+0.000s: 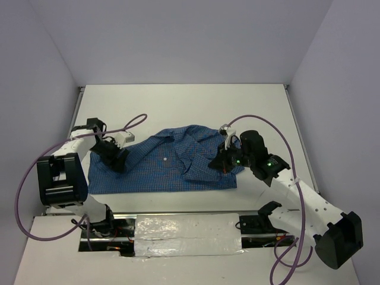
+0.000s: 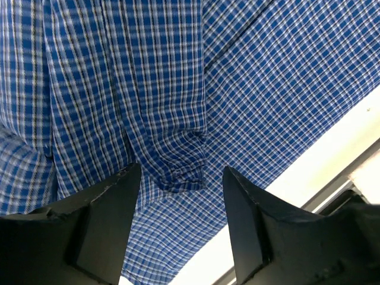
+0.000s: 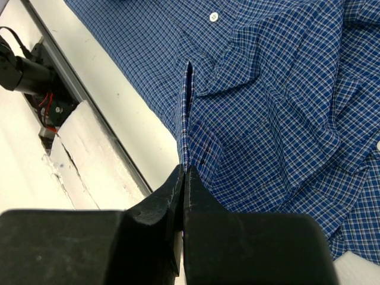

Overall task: Fold and stack the long sleeve shirts
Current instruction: Fold the shirt

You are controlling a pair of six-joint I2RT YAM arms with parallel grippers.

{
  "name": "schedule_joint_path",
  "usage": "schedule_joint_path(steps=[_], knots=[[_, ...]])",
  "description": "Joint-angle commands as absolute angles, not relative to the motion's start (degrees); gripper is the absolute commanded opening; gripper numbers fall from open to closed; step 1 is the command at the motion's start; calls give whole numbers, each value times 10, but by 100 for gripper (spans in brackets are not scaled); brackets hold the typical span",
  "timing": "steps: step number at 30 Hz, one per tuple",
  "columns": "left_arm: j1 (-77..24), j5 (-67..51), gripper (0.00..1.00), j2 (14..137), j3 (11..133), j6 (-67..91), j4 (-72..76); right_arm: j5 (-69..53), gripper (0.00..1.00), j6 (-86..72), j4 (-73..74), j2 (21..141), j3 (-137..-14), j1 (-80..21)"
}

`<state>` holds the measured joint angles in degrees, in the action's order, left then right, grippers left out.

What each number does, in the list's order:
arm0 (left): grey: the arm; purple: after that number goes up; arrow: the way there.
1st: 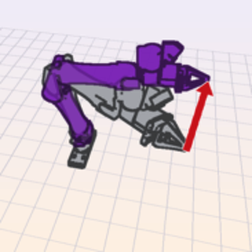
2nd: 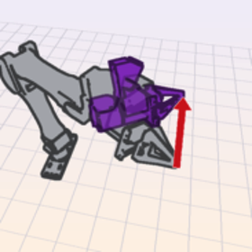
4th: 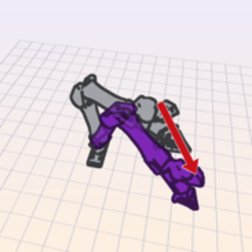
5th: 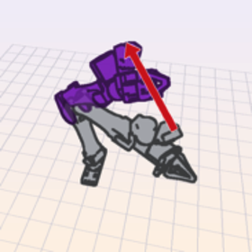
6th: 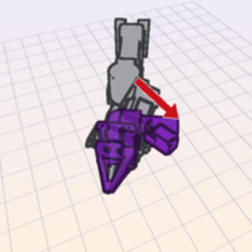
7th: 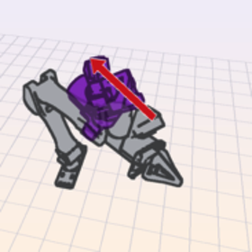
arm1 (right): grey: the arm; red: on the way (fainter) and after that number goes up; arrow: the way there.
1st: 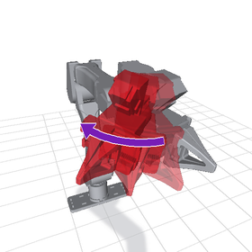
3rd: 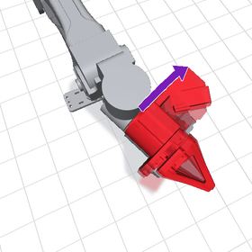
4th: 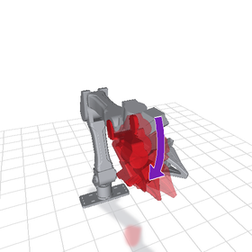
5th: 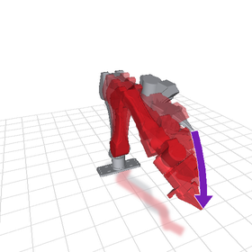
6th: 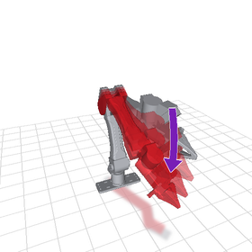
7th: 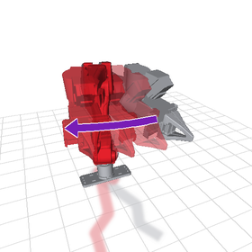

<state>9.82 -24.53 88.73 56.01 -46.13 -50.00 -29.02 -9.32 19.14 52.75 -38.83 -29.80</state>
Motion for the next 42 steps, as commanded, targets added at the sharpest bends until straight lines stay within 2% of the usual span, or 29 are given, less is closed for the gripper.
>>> schedule_joint_path(steps=[1, 6, 9, 10, 11, 12, 13, 14, 18, 24, 26, 30, 34, 38, 42], knots=[[95, -228, 70, 875, 570, -416, -493, -280, 0, -88, 182, 520, -385, -303], [91, -200, 63, 887, 559, -410, -479, -275, 0, -91, 178, 512, -384, -303], [86, -219, 54, 893, 555, -399, -466, -275, 0, -91, 175, 517, -387, -303], [82, -230, 41, 896, 556, -397, -464, -273, 0, -91, 177, 519, -388, -303], [81, -235, 34, 898, 560, -391, -459, -272, 0, -90, 182, 523, -395, -303], [81, -238, 15, 899, 562, -389, -457, -270, 0, -85, 185, 529, -400, -303], [80, -242, 2, 900, 571, -385, -457, -256, 0, -84, 190, 533, -404, -303], [80, -241, 0, 901, 577, -383, -456, -244, 0, -84, 198, 537, -420, -301], [83, -215, 0, 913, 682, -384, -447, -211, 0, -31, 220, 623, -531, -262], [105, -169, 0, 996, 901, -365, -386, -203, 0, -5, 270, 836, -896, -170], [105, -163, 0, 1005, 920, -372, -363, -193, 0, 17, 269, 896, -950, -169], [109, -155, 0, 1005, 891, -391, -274, -173, 0, 29, 283, 982, -1084, -161], [120, -160, 0, 986, 832, -408, -170, -172, 0, 17, 273, 1036, -1143, -154], [136, -185, 0, 969, 772, -428, -121, -170, 0, 11, 234, 1049, -1169, -152], [144, -192, 0, 964, 766, -428, -103, -165, 0, 13, 230, 1079, -1240, -150]])
